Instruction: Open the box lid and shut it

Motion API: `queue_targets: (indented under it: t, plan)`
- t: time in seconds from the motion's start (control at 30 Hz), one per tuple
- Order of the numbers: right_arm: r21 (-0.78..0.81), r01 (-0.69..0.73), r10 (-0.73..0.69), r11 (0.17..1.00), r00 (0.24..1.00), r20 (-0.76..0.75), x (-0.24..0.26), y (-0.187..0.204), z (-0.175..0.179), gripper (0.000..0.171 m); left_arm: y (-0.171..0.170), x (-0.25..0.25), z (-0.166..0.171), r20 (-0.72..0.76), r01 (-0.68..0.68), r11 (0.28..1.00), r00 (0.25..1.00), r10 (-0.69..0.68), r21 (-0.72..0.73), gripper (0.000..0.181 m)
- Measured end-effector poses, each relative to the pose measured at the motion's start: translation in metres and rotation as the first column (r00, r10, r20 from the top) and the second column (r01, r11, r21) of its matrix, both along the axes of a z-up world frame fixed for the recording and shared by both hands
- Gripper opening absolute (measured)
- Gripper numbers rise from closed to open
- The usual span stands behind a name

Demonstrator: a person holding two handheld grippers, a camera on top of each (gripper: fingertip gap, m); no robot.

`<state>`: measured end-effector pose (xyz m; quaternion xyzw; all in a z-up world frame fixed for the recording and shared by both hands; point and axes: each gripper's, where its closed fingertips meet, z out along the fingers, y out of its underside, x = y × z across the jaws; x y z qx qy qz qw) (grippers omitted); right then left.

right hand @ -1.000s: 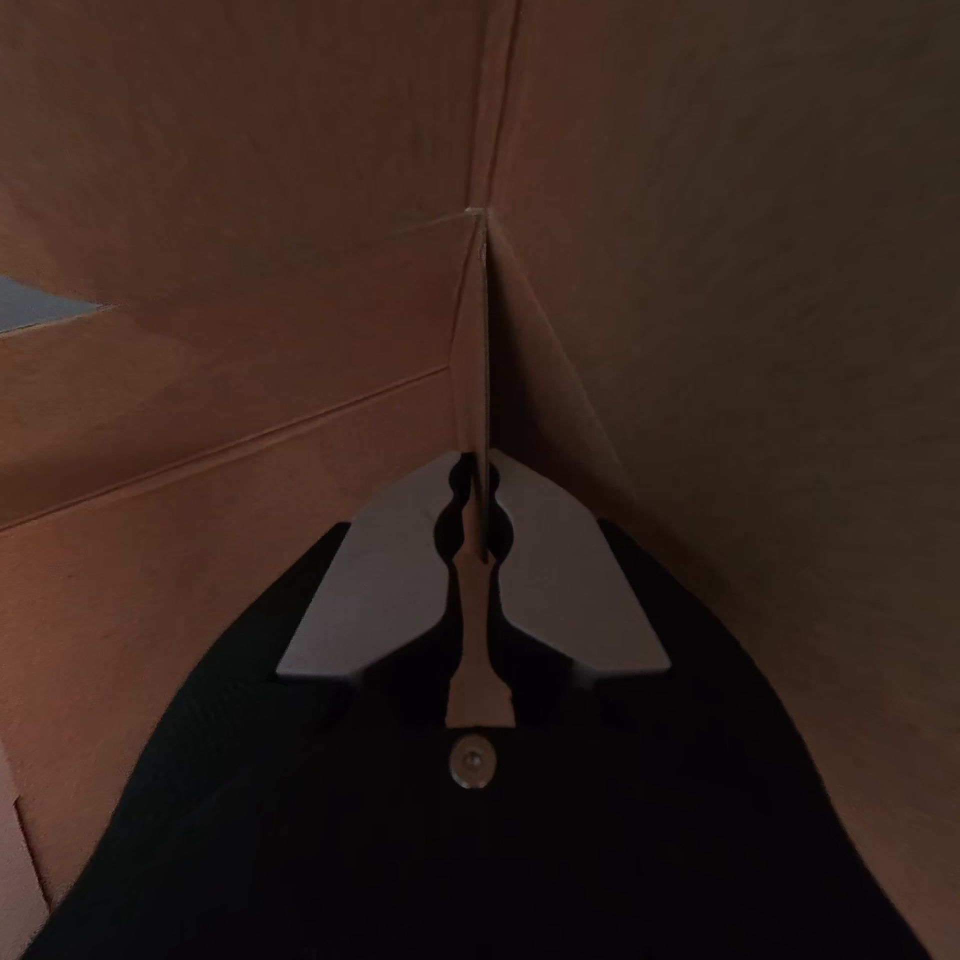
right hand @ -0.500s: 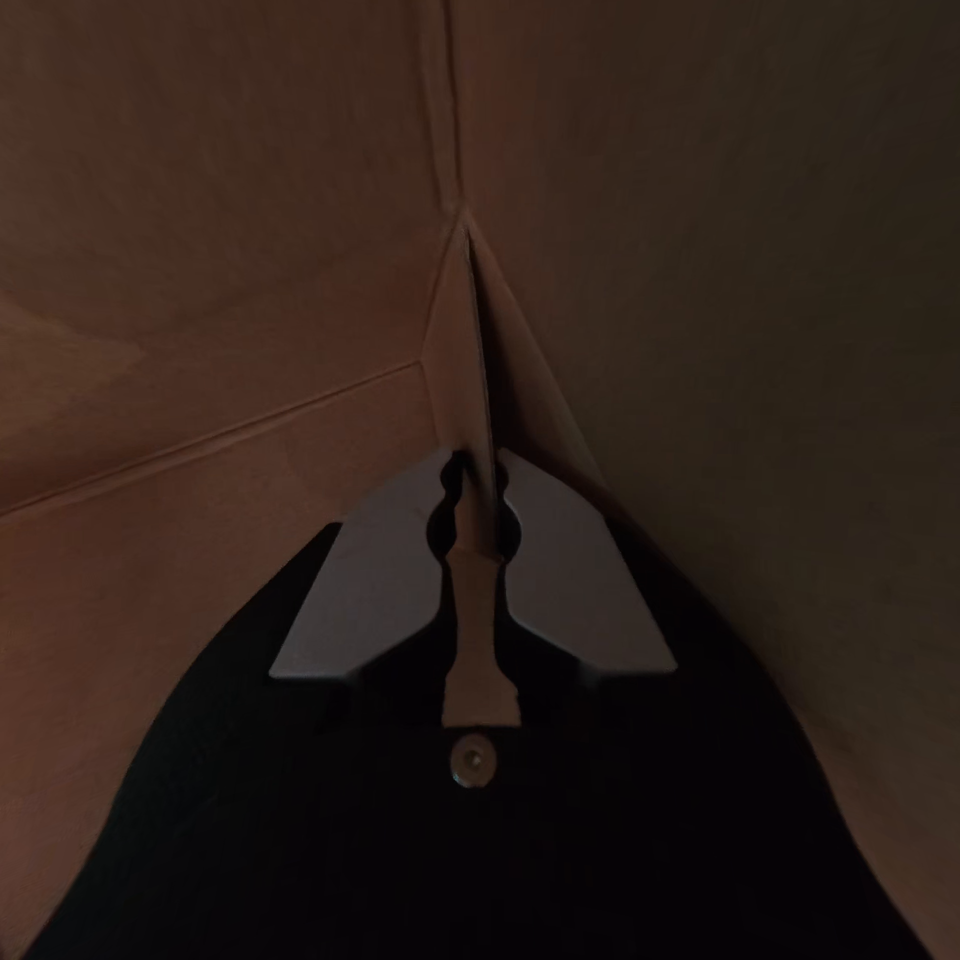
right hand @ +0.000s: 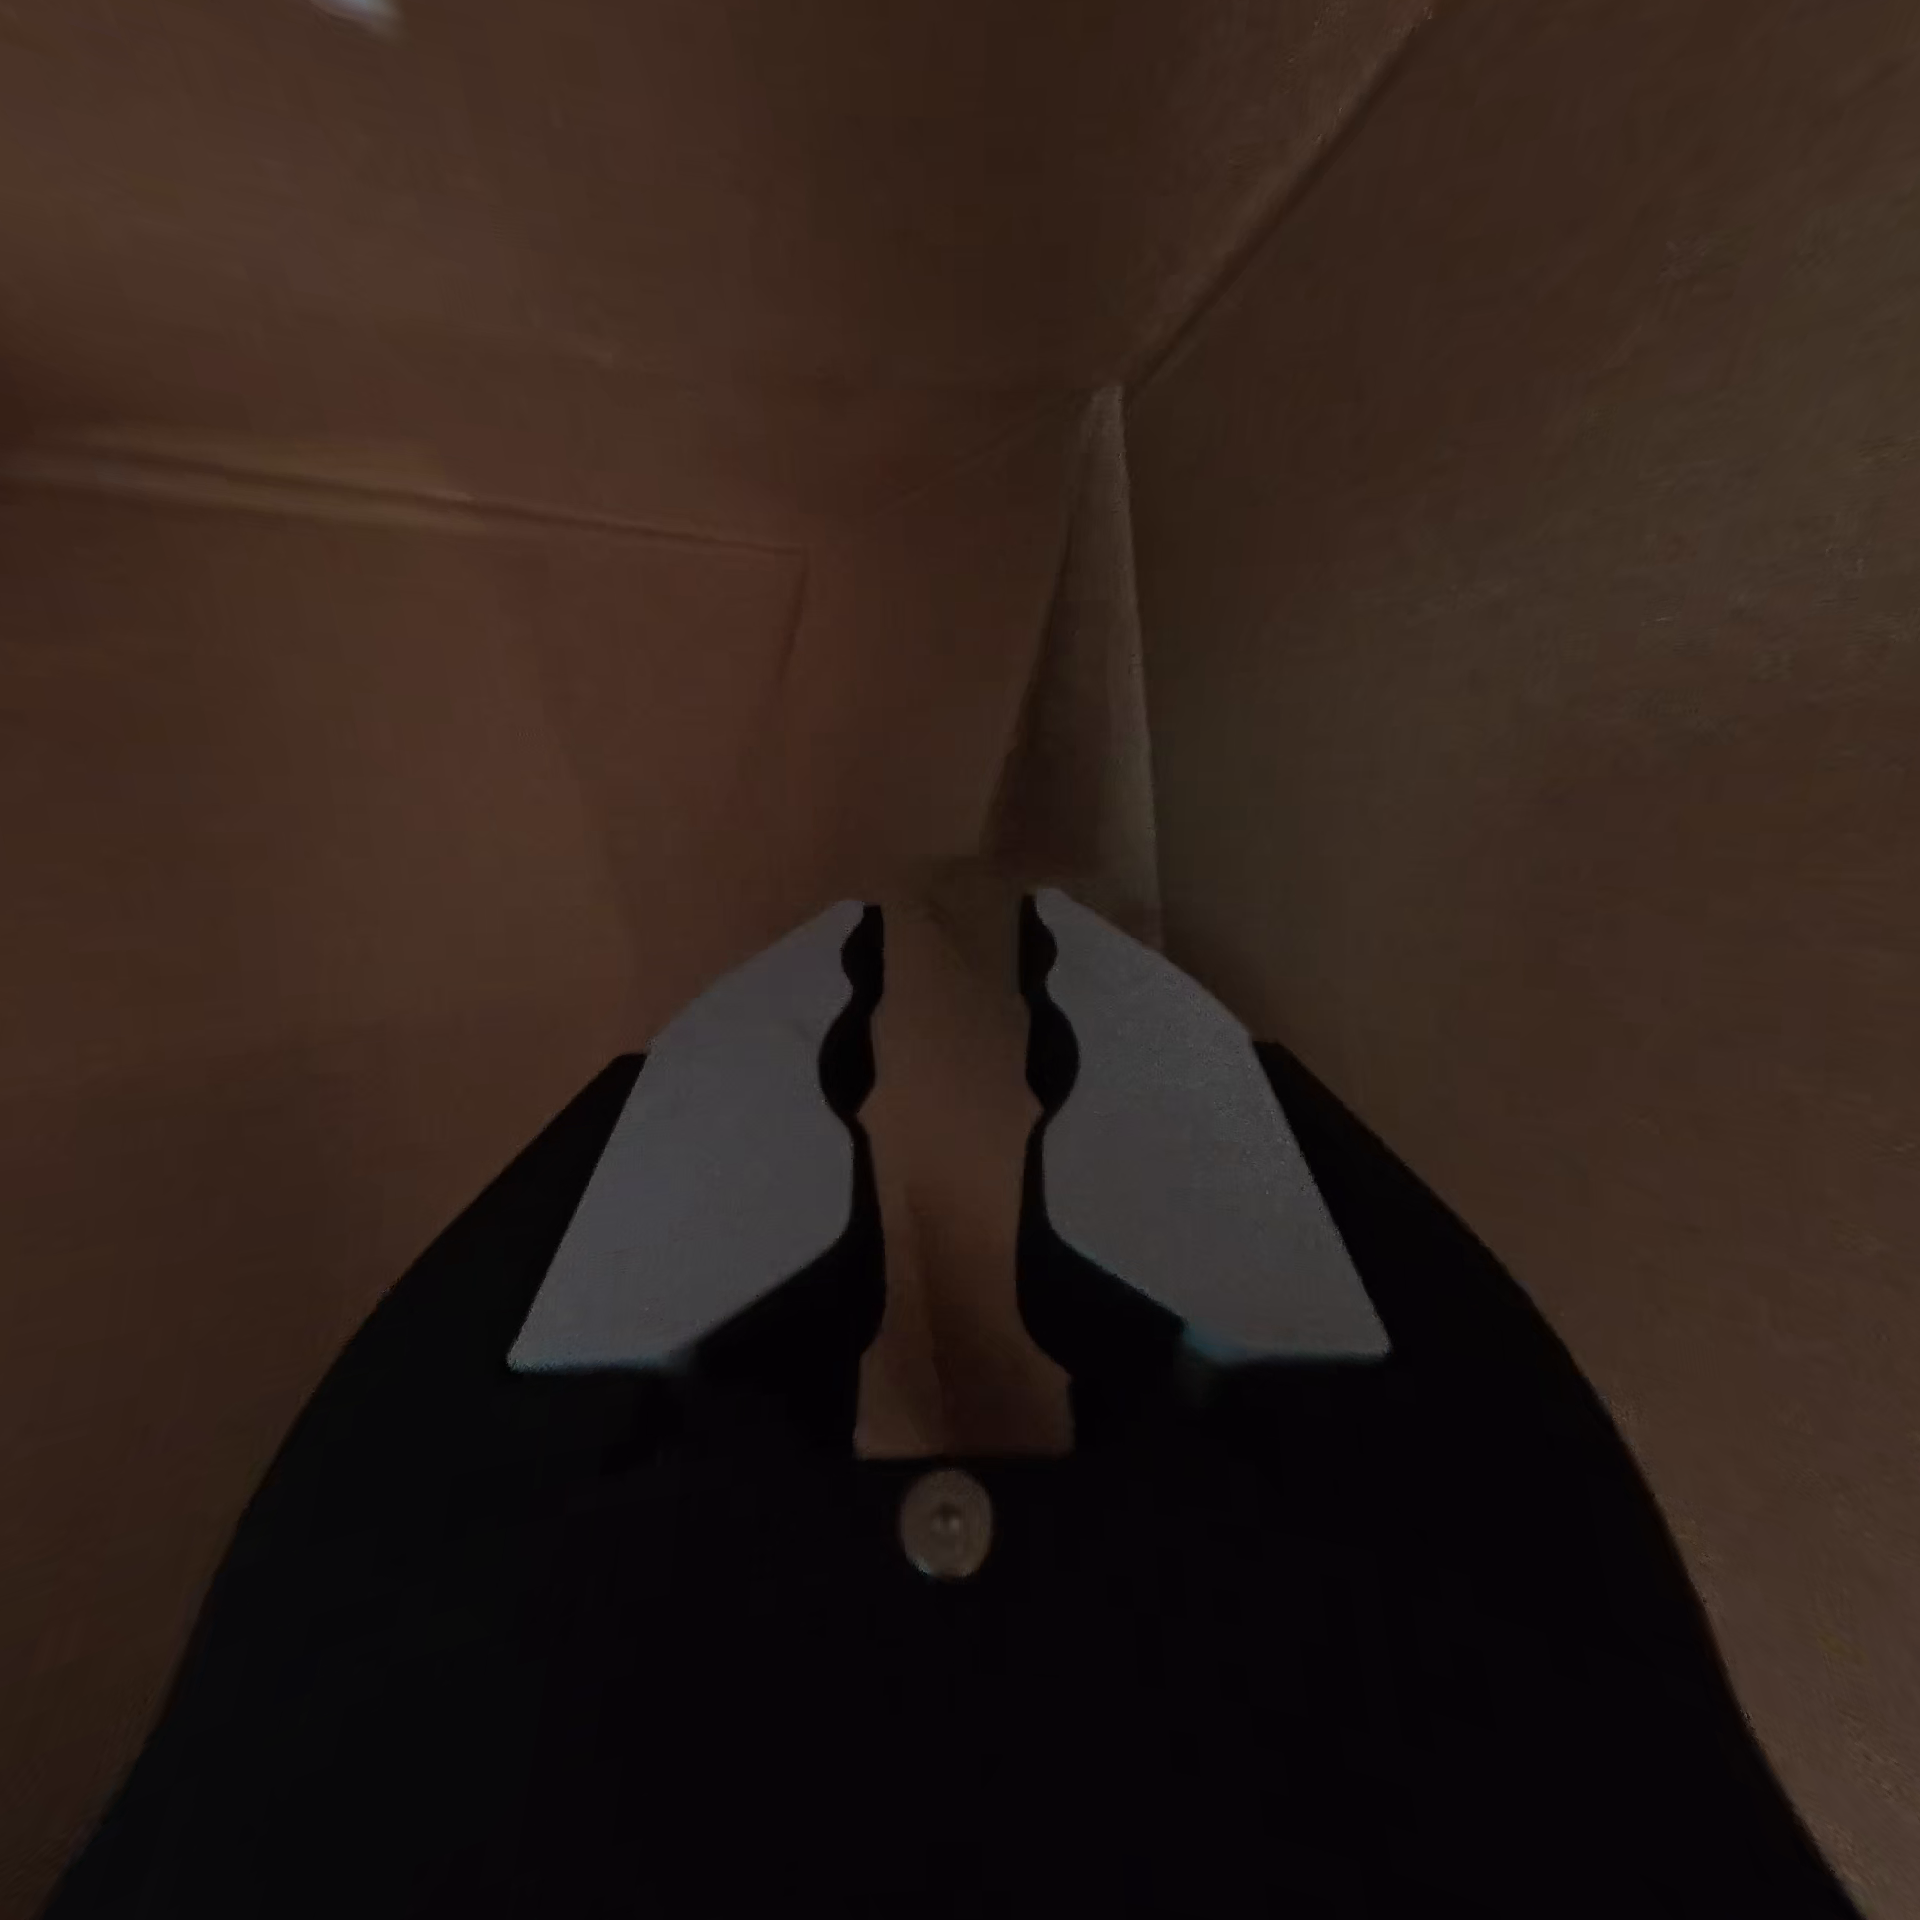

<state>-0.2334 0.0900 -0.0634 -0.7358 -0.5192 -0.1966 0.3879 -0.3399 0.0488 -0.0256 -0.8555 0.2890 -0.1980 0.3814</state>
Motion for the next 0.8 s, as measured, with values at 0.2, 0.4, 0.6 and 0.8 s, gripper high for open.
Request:
queue_targets:
  t: [0.2,0.4,0.6,0.8]
  plan:
    - [0.218,-0.050,0.086,0.975,0.984,-0.157,0.024,-0.105,0.092,0.027,0.000,0.002,-0.003,0.035,0.002,1.000,0.999,-0.002,0.001,0.021]
    - [0.510,0.245,0.063,0.825,0.856,-0.513,0.145,-0.183,0.195,0.029,-0.010,-0.010,0.017,0.068,-0.067,0.991,0.996,0.059,0.120,0.033]
    - [0.104,0.403,-0.118,0.910,0.490,-0.864,0.226,-0.157,0.141,0.082,-0.067,0.020,0.062,0.084,0.021,0.962,0.995,-0.046,0.271,0.033]
    - [0.007,0.380,-0.188,0.925,0.475,-0.860,0.220,-0.138,0.104,0.073,-0.104,0.141,0.052,-0.086,0.436,0.833,0.897,-0.434,0.340,0.049]
